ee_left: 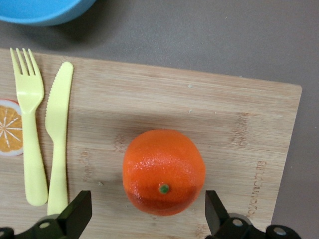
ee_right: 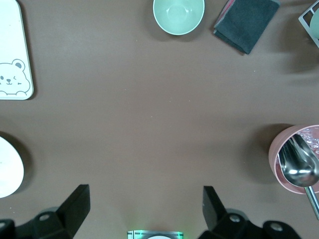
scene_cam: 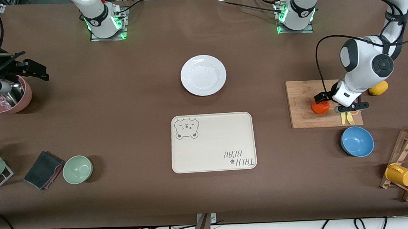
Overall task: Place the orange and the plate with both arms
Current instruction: 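Lower the left gripper and close it on the orange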
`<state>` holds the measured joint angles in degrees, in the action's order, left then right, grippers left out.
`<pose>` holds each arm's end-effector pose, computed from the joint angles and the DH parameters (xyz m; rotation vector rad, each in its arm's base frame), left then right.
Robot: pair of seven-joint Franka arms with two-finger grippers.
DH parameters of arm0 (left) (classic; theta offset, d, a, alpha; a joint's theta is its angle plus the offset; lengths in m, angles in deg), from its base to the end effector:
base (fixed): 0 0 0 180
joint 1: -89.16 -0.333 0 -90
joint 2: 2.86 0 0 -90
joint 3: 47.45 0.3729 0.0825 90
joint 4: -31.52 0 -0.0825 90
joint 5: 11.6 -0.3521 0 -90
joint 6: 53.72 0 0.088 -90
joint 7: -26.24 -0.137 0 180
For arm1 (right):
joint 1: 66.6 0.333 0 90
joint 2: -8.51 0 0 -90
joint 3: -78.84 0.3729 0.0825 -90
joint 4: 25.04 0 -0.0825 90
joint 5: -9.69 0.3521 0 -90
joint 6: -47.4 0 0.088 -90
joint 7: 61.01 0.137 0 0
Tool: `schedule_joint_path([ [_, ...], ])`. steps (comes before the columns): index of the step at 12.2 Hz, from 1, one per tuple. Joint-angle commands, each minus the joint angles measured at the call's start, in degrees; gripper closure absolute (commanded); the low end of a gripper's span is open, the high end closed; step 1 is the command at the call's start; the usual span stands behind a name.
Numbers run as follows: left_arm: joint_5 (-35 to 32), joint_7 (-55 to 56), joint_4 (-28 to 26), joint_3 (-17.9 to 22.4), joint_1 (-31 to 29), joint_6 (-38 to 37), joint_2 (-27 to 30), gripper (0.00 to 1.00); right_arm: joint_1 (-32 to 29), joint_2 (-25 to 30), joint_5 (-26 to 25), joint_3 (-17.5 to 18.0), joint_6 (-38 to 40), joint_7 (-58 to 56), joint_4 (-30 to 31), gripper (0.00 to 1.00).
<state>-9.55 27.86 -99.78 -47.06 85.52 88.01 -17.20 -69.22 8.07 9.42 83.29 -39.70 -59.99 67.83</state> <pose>0.5163 0.0358 0.2871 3.1126 0.1984 -0.1057 0.5141 0.0156 0.6216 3.1301 0.0222 -0.1695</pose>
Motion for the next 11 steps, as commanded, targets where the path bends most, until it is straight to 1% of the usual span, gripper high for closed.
schedule_joint_path([
  [1,-0.7,0.8,-1.0,0.0,0.6,2.5,-0.8,0.00,-0.1,0.1,0.2,0.2,0.4,0.3,-0.5,0.00],
  [7,-0.7,0.7,-0.5,0.0,0.6,3.3,-3.4,0.00,-0.1,0.1,0.3,0.2,0.4,0.3,-0.5,0.00],
  [8,-0.7,0.7,-0.5,0.0,0.6,3.3,-3.4,0.01,-0.1,0.1,0.2,0.2,0.4,0.3,-0.5,0.00],
  [10,-0.7,0.7,0.0,0.0,0.6,3.3,-4.1,0.11,0.0,0.1,0.2,0.2,0.3,0.3,-0.5,0.00],
  [11,-0.8,0.7,0.2,0.0,0.7,3.3,-4.4,0.19,0.0,0.1,0.1,0.2,0.2,0.3,-0.5,0.00],
])
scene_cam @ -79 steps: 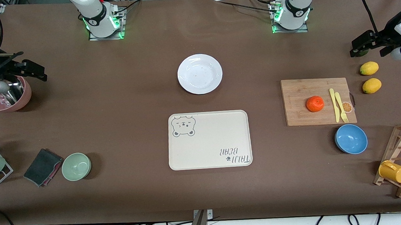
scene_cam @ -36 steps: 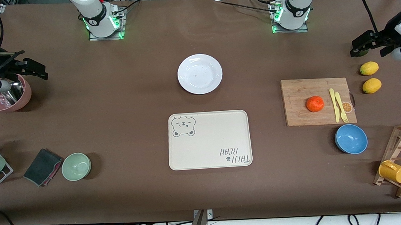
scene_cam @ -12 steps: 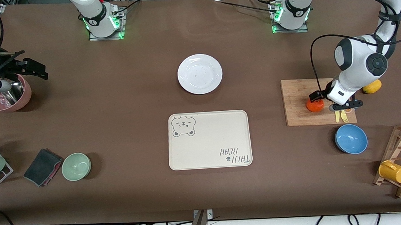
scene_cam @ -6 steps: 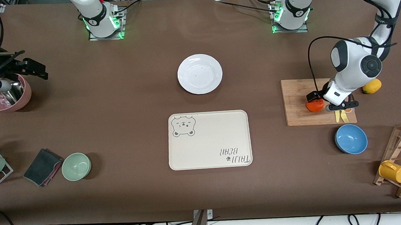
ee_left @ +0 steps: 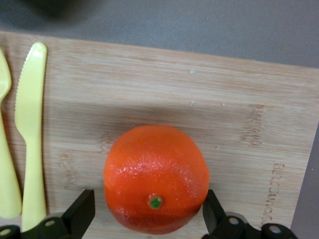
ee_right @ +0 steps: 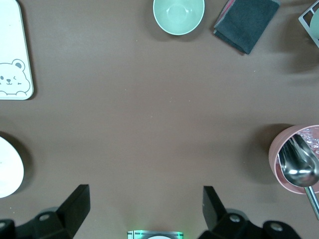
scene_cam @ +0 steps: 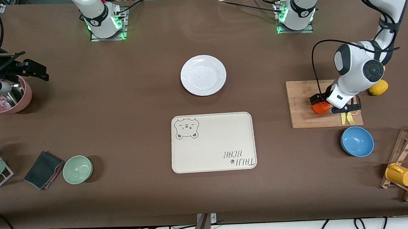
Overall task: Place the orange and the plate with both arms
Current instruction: 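Lower the left gripper and close it on the orange, then lift the orange and carry it over the white plate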
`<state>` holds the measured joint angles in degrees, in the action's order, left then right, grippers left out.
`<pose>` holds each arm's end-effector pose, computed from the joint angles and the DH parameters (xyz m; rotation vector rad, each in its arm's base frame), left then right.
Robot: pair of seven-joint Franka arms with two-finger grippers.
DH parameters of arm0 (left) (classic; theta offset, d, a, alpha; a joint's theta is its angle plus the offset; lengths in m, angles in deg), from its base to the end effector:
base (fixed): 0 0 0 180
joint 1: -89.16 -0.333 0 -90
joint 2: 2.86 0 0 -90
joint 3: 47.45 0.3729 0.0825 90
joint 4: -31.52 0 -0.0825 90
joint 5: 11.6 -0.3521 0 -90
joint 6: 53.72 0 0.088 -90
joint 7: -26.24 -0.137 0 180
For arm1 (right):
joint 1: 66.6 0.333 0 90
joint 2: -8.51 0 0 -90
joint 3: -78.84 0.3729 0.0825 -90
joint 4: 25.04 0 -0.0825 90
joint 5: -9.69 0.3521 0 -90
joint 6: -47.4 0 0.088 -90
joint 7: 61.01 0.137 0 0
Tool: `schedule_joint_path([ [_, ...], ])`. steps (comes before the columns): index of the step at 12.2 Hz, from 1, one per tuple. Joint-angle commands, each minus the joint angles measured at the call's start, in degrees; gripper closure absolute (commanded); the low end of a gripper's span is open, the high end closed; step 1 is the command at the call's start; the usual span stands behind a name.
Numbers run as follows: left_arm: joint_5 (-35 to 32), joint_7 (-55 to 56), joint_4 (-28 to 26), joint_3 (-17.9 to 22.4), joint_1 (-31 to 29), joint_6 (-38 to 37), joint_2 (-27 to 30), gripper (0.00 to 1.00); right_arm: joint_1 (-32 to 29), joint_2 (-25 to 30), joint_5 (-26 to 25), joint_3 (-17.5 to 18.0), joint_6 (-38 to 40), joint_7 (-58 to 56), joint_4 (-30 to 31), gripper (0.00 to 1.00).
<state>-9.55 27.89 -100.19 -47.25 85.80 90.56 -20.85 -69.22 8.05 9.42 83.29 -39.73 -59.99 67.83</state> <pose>0.5162 0.0318 0.2551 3.1125 0.1883 -0.1471 0.5142 0.0156 0.6214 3.1302 0.0222 -0.1693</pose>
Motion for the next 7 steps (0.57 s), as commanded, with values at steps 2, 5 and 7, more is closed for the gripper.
schedule_joint_path([
  [2,-1.1,0.5,0.7,0.2,0.5,0.7,-0.9,0.34,0.0,0.0,0.1,0.2,0.2,0.3,-0.5,0.00],
  [5,-1.2,0.3,1.4,0.2,0.5,0.6,-1.0,0.47,0.0,0.1,0.2,0.2,0.3,0.3,-0.5,0.00],
  [7,-1.2,0.3,1.5,0.2,0.5,0.5,-0.9,0.54,0.0,0.0,0.2,0.2,0.1,0.3,-0.5,0.00],
])
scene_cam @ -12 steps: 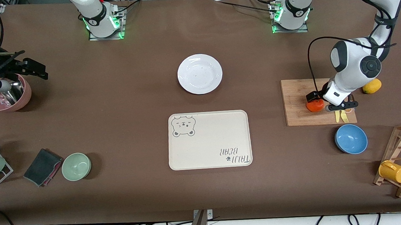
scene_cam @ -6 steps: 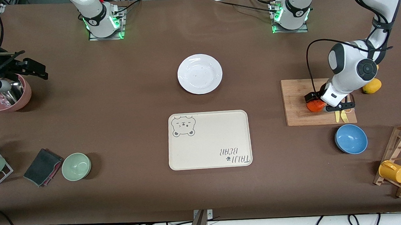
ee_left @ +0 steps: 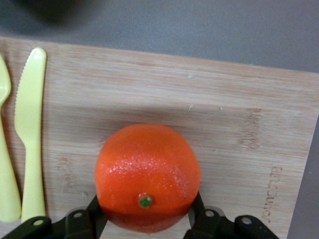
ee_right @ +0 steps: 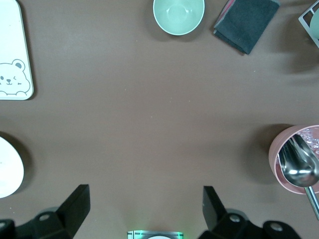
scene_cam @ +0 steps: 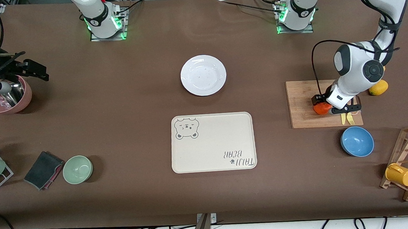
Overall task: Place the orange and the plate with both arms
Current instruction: 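Lift the orange and carry it over the white plate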
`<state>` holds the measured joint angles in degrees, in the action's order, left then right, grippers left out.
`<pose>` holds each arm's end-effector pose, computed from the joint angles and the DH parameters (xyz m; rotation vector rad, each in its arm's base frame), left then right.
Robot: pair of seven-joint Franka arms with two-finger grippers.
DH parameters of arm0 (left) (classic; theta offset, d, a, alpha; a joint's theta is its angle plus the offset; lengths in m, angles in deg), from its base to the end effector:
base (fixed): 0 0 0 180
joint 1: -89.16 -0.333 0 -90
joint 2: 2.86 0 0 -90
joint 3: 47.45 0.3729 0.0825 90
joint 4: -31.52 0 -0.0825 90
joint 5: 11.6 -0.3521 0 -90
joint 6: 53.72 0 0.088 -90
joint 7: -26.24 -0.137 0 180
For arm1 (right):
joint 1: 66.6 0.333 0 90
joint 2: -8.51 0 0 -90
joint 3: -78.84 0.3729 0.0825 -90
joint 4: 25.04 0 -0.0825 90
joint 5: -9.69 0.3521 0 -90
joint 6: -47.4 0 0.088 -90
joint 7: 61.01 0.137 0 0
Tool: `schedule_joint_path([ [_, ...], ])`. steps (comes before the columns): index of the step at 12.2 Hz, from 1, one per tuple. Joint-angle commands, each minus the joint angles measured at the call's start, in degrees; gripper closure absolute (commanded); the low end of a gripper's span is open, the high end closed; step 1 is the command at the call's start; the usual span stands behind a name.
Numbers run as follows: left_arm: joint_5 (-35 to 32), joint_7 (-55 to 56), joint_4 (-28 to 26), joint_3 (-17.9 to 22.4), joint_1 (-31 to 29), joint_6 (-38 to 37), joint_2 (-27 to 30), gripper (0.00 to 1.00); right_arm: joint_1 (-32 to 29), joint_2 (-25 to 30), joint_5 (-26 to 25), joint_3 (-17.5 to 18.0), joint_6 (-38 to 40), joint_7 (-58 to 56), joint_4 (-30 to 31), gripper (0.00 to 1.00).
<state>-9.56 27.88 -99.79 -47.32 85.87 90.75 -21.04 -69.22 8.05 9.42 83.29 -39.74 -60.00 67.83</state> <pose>0.5193 0.0307 0.2559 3.1131 0.1841 -0.1362 0.5143 0.0156 0.6215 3.1302 0.0225 -0.1690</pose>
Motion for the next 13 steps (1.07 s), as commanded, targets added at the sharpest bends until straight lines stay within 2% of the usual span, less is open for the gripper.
schedule_joint_path([
  [1,-1.2,0.3,1.1,0.2,0.5,0.2,-0.7,0.55,0.0,0.0,0.2,0.2,0.1,0.3,-0.5,0.00],
  [5,-1.2,0.6,1.5,0.2,0.5,-1.3,0.1,0.57,-0.1,0.0,0.2,0.1,0.2,0.3,-0.5,0.00],
  [9,-1.2,2.0,5.2,-0.7,0.6,-8.8,1.6,0.61,-0.3,-0.1,0.2,-0.3,0.1,0.0,-0.5,0.00],
  [11,-1.2,9.8,5.3,-4.2,0.6,-9.4,2.9,0.64,-0.3,-0.1,0.0,-0.3,0.2,0.2,-0.5,0.00],
  [13,-1.2,20.1,4.9,-10.6,0.4,-9.3,4.4,0.64,-0.3,0.0,0.0,-0.3,0.4,0.3,-0.5,0.00],
])
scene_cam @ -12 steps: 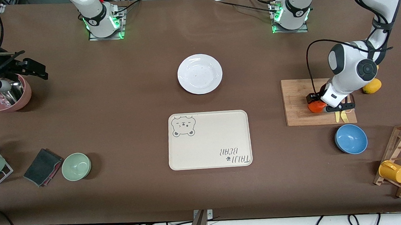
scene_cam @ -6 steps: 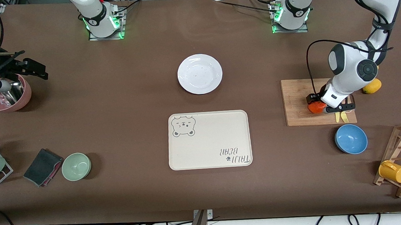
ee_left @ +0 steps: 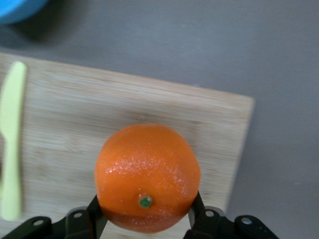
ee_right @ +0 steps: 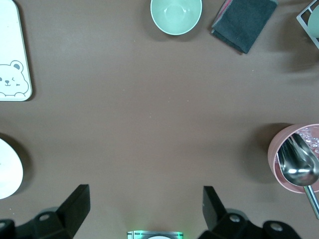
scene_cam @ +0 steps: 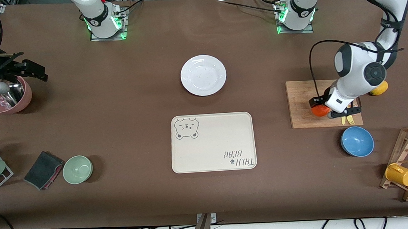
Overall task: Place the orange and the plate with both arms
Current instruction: 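Lift the orange and carry it over the white plate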
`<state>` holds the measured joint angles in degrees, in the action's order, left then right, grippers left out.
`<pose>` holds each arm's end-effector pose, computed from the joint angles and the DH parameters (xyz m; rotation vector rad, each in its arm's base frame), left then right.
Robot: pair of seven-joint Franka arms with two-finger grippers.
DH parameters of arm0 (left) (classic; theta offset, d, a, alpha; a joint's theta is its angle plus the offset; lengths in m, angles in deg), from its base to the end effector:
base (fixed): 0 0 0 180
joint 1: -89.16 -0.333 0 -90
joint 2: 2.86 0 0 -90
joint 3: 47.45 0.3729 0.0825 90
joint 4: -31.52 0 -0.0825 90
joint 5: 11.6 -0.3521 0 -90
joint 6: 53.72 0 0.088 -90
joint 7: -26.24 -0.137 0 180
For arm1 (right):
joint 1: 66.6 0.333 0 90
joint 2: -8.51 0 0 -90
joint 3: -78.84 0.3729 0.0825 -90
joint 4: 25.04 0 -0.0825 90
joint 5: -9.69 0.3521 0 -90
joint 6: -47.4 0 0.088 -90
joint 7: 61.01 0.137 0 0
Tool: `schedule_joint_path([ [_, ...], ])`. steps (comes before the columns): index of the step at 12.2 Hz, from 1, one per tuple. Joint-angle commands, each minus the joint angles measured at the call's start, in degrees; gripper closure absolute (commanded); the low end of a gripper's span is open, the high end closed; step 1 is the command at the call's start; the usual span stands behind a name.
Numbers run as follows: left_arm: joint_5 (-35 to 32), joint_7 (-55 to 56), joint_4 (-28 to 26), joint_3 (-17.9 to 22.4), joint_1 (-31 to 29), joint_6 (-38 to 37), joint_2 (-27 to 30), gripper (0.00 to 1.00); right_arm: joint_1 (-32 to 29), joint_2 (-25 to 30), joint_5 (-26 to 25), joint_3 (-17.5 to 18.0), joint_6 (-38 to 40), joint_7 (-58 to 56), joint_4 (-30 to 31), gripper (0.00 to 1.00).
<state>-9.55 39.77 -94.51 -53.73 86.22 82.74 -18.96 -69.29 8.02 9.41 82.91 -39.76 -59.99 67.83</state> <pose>0.5371 -0.0312 0.2970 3.0817 0.3213 -0.1620 0.5146 0.0115 0.6212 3.1305 0.0099 -0.1693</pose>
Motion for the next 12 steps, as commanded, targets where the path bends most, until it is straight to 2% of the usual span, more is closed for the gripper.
schedule_joint_path([
  [1,-1.2,14.0,-0.6,-8.0,0.0,-1.4,3.3,0.65,-0.2,0.1,0.2,0.1,0.3,0.3,-0.5,0.00],
  [5,-1.3,39.3,-1.1,-25.4,0.2,-1.4,4.1,0.66,-0.2,0.0,0.1,0.1,0.3,0.3,-0.5,0.00],
  [7,-1.3,49.8,-0.9,-32.7,1.5,-1.4,3.7,0.68,-0.2,0.1,0.1,0.2,0.8,0.2,-0.5,0.00],
  [8,-1.3,54.4,-0.8,-34.6,4.2,-1.4,3.1,0.68,-0.2,0.1,0.0,0.2,0.9,0.2,-0.5,0.00],
  [10,-1.3,60.4,-0.2,-34.7,12.6,-0.7,0.9,0.68,-0.2,0.1,0.0,0.1,0.9,0.2,-0.6,0.00],
  [12,-2.9,64.0,3.9,-34.4,19.4,-0.7,-4.8,0.68,-0.2,0.1,-0.2,0.2,0.9,0.2,-0.5,0.00],
])
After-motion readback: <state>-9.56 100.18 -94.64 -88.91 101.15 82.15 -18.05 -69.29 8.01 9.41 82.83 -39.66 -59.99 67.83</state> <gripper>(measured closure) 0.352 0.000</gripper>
